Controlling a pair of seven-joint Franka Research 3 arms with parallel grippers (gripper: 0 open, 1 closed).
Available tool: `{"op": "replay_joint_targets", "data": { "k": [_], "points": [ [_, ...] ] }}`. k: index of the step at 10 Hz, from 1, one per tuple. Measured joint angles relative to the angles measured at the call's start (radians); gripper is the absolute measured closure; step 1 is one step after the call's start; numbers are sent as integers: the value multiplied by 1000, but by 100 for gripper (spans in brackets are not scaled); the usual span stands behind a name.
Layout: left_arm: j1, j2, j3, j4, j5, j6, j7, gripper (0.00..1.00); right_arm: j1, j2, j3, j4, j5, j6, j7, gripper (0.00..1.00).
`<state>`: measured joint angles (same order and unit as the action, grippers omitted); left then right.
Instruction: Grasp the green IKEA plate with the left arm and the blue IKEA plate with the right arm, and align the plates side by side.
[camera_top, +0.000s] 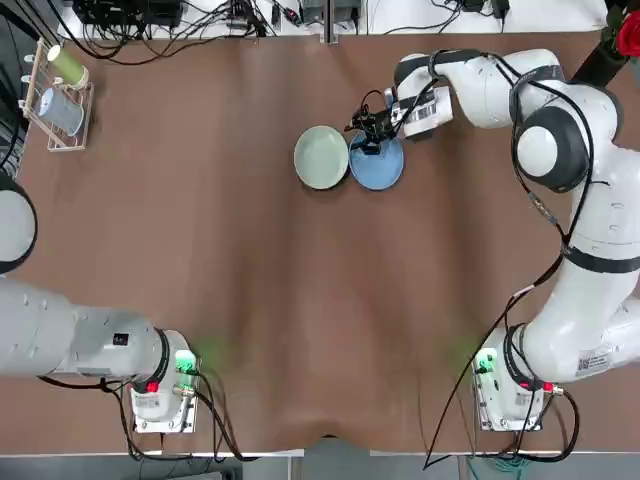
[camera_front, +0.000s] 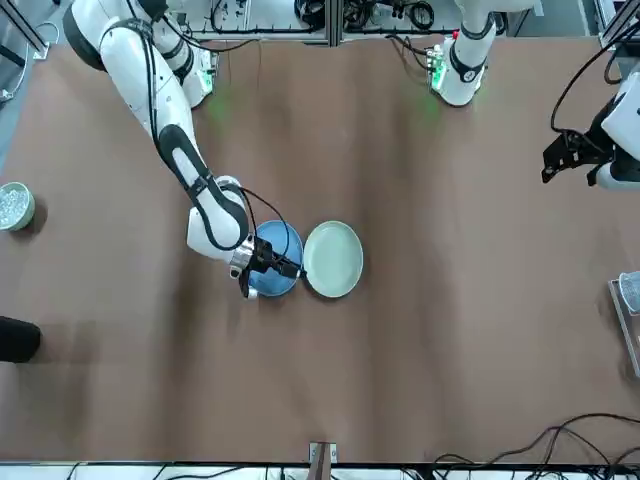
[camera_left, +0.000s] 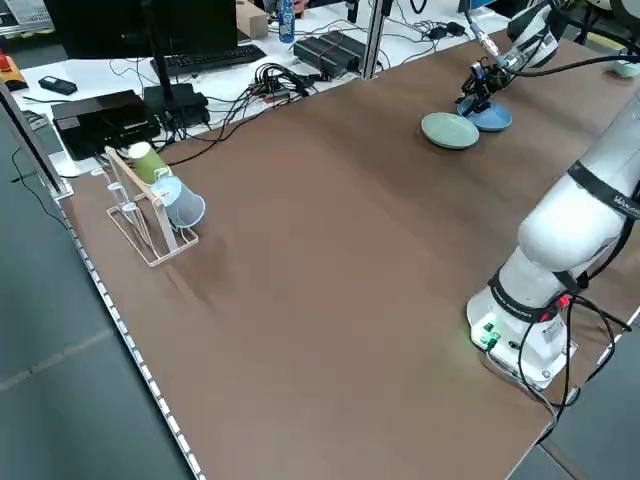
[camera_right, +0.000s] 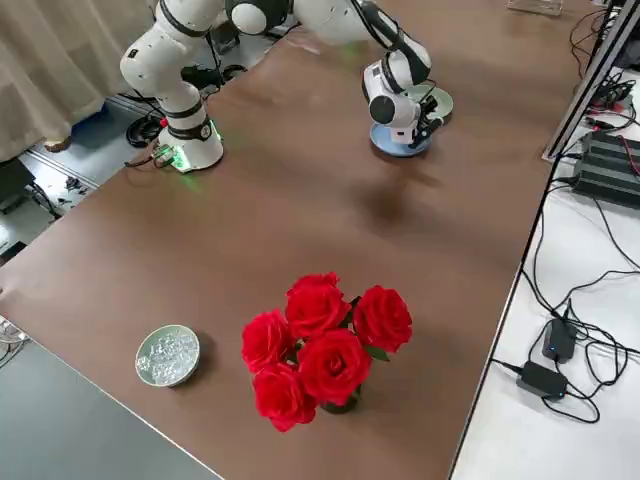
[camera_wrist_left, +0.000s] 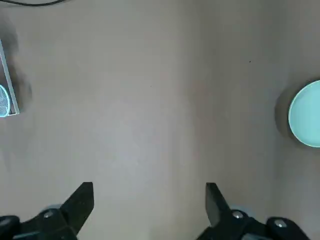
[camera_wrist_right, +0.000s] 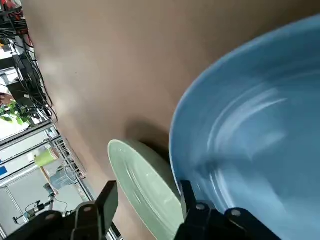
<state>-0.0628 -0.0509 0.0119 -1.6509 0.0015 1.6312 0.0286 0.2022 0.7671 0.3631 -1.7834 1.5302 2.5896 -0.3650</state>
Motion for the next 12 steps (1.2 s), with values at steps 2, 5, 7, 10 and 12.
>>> {"op": "replay_joint_targets", "data": {
  "k": [2,5,7,10,12],
  "points": [
    [0,0,0,0,0,0,0,1,0,0,1,0,6,0,0,41],
    [0,0,0,0,0,0,0,1,2,1,2,0,24,0,0,41],
    [0,0,0,0,0,0,0,1,3,1,2,0,38,0,-1,41],
    [0,0,0,1,0,0,0,1,3,1,2,0,39,0,-1,41],
    [0,0,0,2,0,0,0,1,3,1,2,0,39,0,-1,41]
  ]
}}
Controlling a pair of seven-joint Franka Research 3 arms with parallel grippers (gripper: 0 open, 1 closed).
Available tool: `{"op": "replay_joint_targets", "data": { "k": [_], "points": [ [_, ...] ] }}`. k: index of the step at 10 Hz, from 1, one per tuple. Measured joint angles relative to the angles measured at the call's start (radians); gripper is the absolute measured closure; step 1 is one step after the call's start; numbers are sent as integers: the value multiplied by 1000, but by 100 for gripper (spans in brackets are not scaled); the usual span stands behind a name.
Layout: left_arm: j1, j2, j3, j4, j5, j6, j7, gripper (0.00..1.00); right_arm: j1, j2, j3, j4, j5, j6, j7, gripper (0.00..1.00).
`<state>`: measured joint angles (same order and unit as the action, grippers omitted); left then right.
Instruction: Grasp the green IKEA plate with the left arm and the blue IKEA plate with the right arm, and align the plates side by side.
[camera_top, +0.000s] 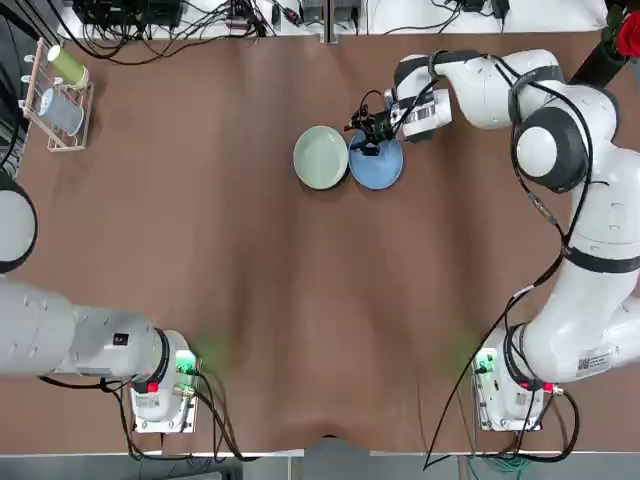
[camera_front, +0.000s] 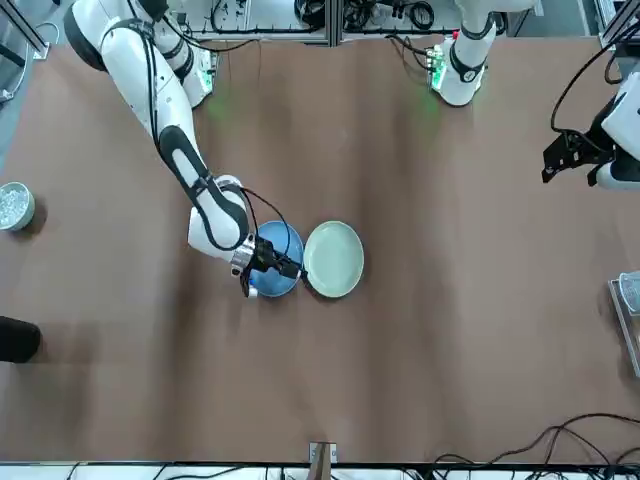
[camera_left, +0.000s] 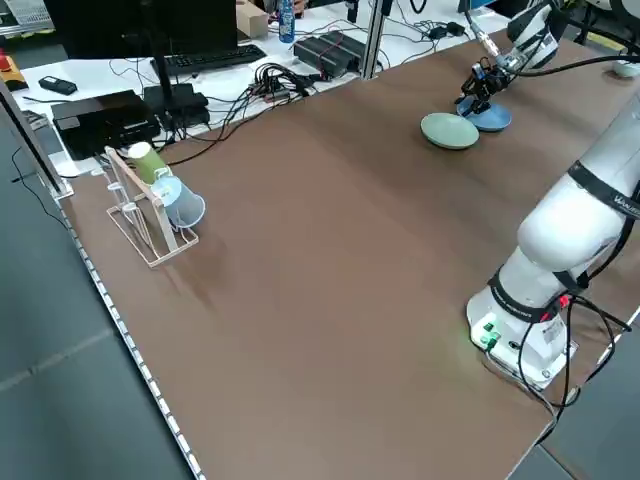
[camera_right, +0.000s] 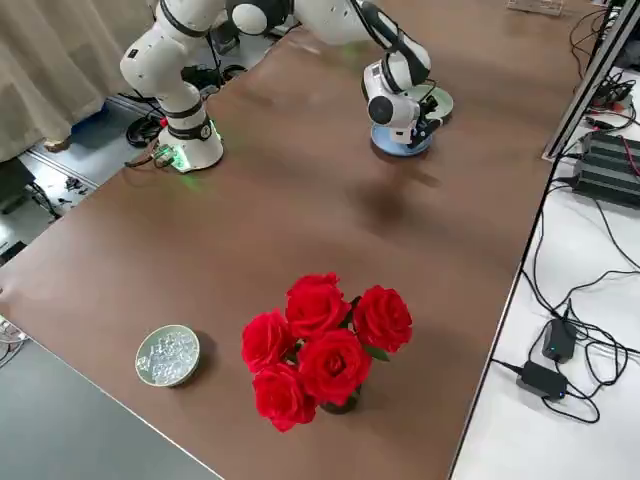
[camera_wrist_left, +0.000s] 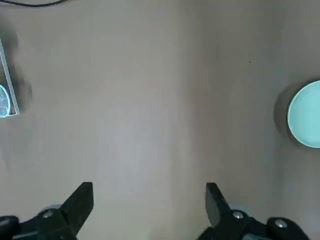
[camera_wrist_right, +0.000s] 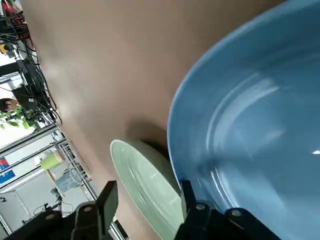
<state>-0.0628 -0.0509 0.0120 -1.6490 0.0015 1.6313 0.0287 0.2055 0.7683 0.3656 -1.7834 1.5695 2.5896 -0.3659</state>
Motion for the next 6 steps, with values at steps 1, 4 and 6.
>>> {"op": "replay_joint_targets", "data": {
  "k": [1,4,6],
  "points": [
    [0,0,0,0,0,0,0,1,0,0,0,0,0,0,0,41],
    [0,0,0,1,0,0,0,1,-1,-2,-1,10,0,1,-1,38],
    [0,0,0,1,0,0,0,1,-8,-27,-3,13,0,3,-1,36]
  ]
}}
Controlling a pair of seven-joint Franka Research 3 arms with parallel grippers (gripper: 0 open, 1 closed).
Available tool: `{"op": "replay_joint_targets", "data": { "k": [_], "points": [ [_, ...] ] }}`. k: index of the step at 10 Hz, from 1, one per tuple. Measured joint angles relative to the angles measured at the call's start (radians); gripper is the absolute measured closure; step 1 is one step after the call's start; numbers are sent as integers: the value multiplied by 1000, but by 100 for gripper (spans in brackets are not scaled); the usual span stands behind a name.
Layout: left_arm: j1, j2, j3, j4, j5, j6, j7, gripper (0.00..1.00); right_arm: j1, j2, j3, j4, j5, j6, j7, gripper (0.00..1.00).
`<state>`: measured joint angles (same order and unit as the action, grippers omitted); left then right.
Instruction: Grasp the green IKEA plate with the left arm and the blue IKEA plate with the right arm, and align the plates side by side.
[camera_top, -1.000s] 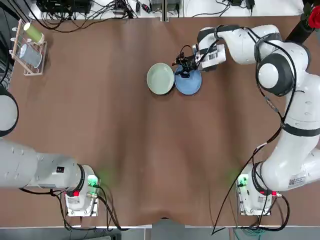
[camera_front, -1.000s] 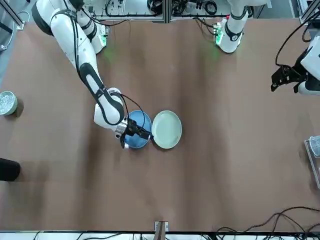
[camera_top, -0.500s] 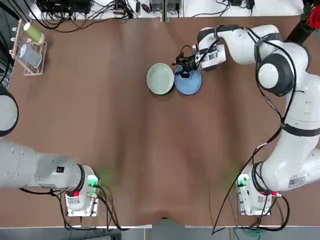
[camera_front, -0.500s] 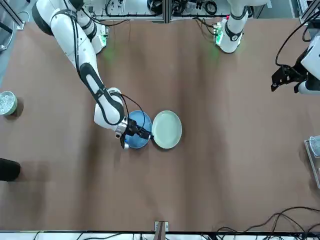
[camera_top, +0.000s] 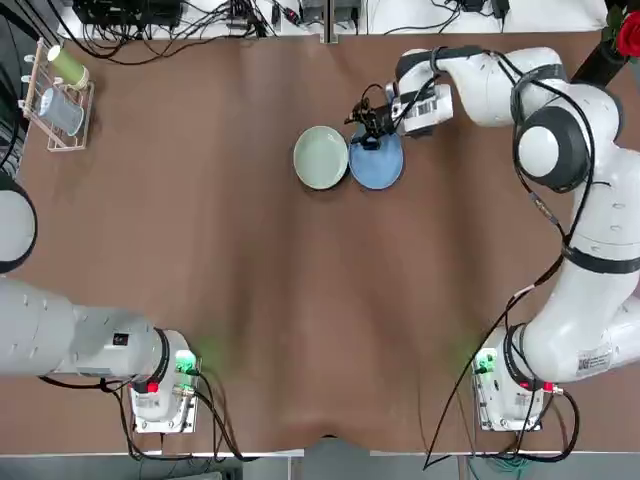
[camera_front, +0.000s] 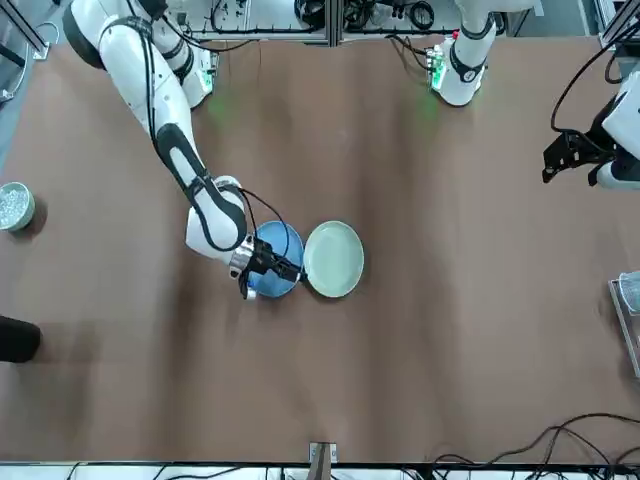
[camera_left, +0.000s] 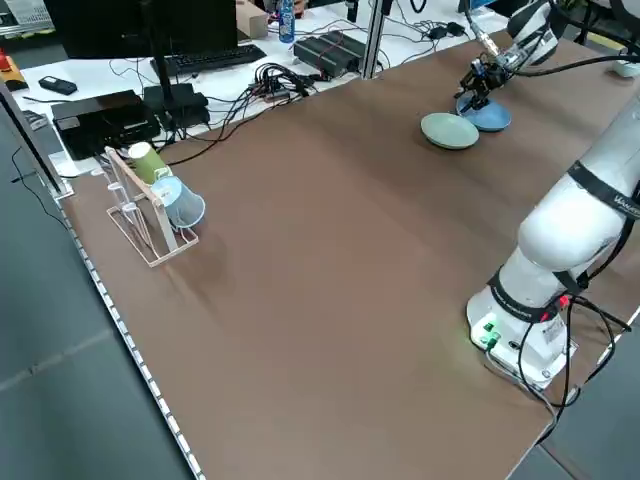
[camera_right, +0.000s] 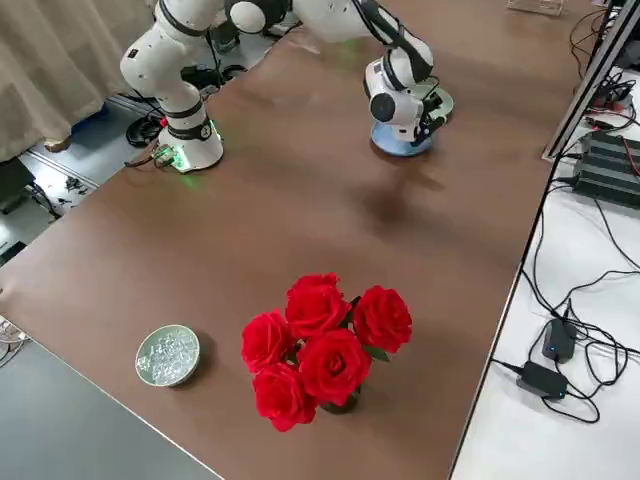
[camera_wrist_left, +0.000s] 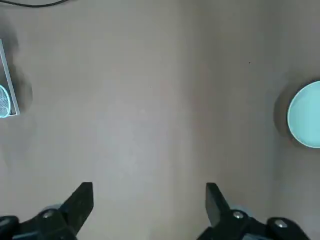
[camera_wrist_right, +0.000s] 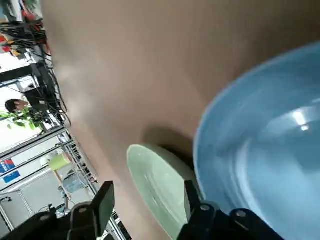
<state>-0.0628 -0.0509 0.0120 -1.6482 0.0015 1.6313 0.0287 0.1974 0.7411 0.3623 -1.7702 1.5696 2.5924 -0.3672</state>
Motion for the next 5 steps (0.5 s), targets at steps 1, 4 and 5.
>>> {"op": "replay_joint_targets", "data": {
  "k": [1,4,5],
  "points": [
    [0,0,0,0,0,0,0,1,-3,-23,-3,-5,0,1,-2,36],
    [0,0,0,0,0,0,0,1,-30,-114,-14,-43,-64,6,-21,36],
    [0,0,0,0,0,0,0,1,-46,-138,-16,-53,-113,1,-22,35]
  ]
}}
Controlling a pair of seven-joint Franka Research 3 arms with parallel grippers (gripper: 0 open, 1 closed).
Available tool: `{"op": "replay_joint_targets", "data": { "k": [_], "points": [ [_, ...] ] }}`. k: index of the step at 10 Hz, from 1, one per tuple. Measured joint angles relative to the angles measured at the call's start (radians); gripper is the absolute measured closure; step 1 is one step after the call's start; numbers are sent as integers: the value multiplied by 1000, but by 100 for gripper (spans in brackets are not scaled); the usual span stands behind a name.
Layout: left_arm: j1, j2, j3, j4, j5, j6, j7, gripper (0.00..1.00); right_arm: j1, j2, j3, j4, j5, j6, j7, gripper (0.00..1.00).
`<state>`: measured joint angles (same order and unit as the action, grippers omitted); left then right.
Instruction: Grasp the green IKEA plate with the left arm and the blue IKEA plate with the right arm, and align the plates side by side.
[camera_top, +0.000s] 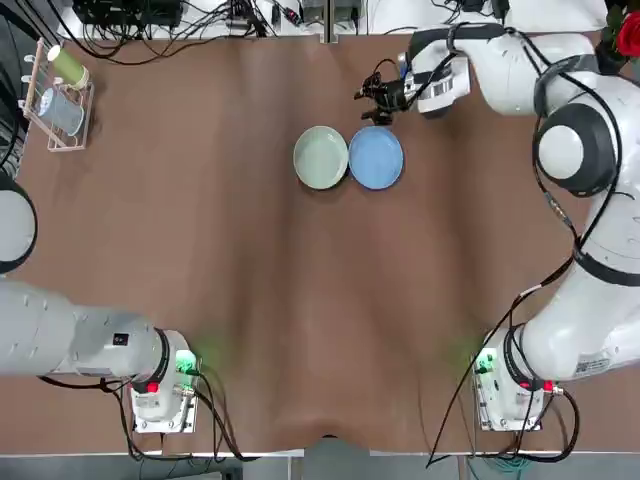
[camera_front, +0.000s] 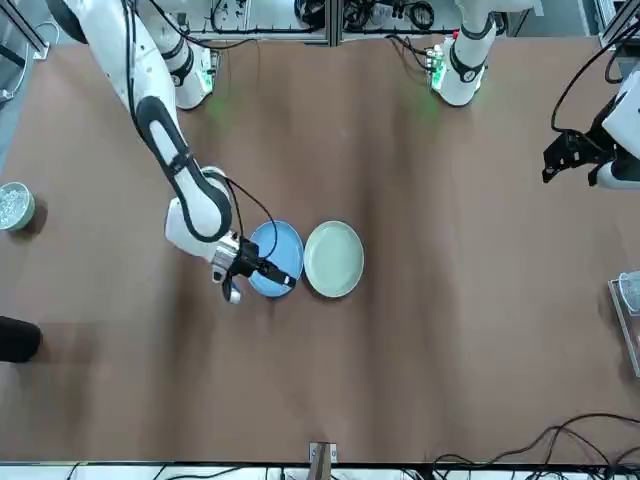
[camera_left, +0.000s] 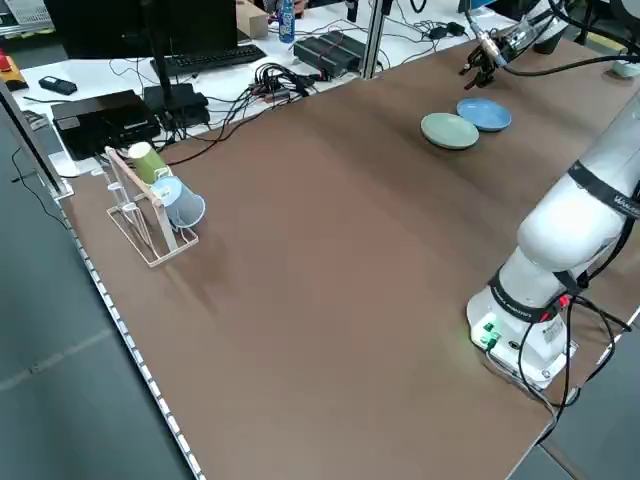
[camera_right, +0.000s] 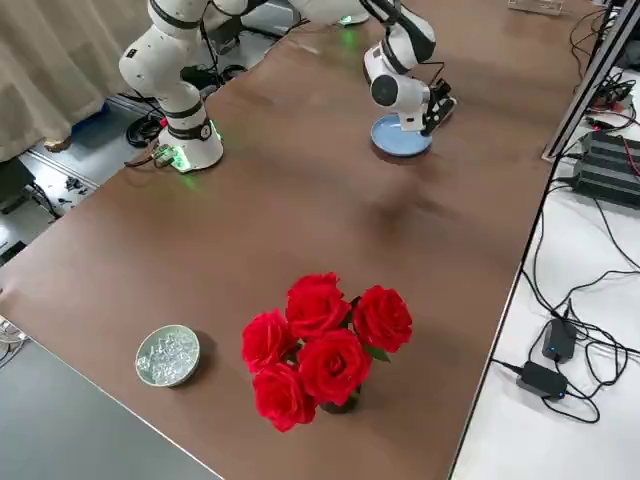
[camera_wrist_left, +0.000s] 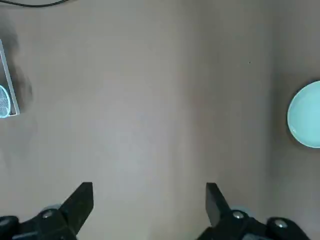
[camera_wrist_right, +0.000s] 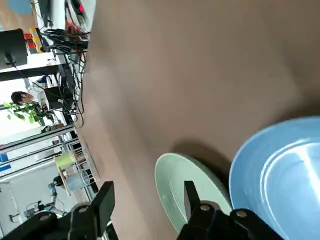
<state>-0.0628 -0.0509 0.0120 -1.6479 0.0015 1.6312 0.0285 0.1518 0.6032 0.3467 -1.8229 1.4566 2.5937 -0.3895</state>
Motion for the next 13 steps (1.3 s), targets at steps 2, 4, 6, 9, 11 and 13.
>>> {"op": "replay_joint_targets", "data": {
  "k": [2,4,6,9,11,13],
  "points": [
    [0,0,0,1,0,0,0,1,-66,-27,-4,-7,-115,-102,-8,33],
    [0,0,1,2,0,0,0,1,-188,-53,-8,-6,-301,-253,-15,32],
    [0,0,1,3,0,0,0,1,-266,-90,-28,-6,-536,-327,-14,30],
    [0,0,1,4,0,0,0,1,-246,-211,-177,-20,-890,-513,84,29],
    [0,0,3,4,0,0,0,1,-272,-336,-209,-21,-1129,-620,174,27],
    [1,0,5,5,0,0,0,1,-290,-481,-224,-5,-1287,-698,279,19]
  ]
}}
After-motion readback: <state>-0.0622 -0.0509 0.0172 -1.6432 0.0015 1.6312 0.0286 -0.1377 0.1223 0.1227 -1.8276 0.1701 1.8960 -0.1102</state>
